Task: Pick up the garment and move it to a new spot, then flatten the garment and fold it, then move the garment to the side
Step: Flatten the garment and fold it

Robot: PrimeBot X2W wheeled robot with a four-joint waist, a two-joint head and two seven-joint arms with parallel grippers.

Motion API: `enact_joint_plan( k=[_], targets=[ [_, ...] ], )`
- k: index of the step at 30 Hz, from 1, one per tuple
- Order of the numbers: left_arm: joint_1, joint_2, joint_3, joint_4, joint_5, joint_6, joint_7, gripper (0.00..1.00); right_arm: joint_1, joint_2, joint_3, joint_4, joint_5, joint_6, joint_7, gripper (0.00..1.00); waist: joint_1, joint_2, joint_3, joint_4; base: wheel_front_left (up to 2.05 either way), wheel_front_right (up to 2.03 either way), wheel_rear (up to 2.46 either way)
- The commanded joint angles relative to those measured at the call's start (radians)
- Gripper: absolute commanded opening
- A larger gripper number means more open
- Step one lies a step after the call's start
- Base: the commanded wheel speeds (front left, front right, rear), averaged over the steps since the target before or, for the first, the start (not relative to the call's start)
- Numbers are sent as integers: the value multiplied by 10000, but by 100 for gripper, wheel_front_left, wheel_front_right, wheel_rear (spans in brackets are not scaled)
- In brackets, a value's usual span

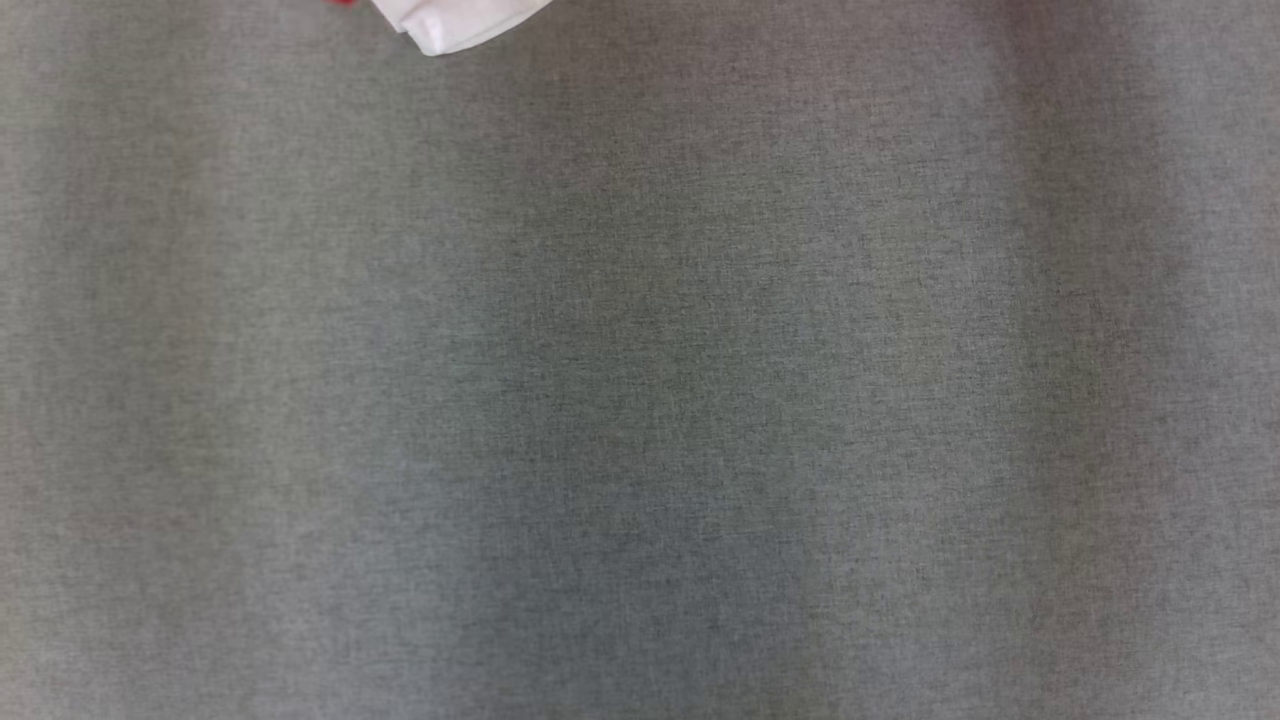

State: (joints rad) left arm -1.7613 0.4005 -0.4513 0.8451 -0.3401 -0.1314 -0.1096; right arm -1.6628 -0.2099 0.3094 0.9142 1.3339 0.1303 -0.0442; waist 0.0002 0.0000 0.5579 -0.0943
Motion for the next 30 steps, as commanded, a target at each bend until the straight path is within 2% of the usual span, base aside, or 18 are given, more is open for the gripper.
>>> enact_joint_plan(
  k=[1, 9, 16, 23, 30],
  targets=[
    [-200, 28, -14, 175, 70, 37, -179, 0, -214, -39, -48, 21, -23, 6, -145, 0, -2, 0, -42, 14, 0, 0, 0],
    [-969, -449, -166, 1044, -121, 38, -584, 0, -420, -180, 113, -104, -69, 6, -307, 0, -2, 0, -405, 125, 0, 0, 0],
    [192, -652, -646, 1071, -633, 26, -183, 0, 743, -357, 644, 309, -231, 6, 6, 0, -2, 0, -607, 353, 0, 0, 0],
    [2028, -201, -1821, 364, -1754, 25, 715, 0, 2620, -488, 1348, 214, -99, 6, 811, 0, -2, 0, -1475, 536, 0, 0, 0],
    [3906, 685, -3263, -956, -3204, 24, 2490, 0, 4748, -853, 2259, -177, 15, 6, 1993, 0, -2, 0, -2742, 634, 0, 0, 0]
  ],
)
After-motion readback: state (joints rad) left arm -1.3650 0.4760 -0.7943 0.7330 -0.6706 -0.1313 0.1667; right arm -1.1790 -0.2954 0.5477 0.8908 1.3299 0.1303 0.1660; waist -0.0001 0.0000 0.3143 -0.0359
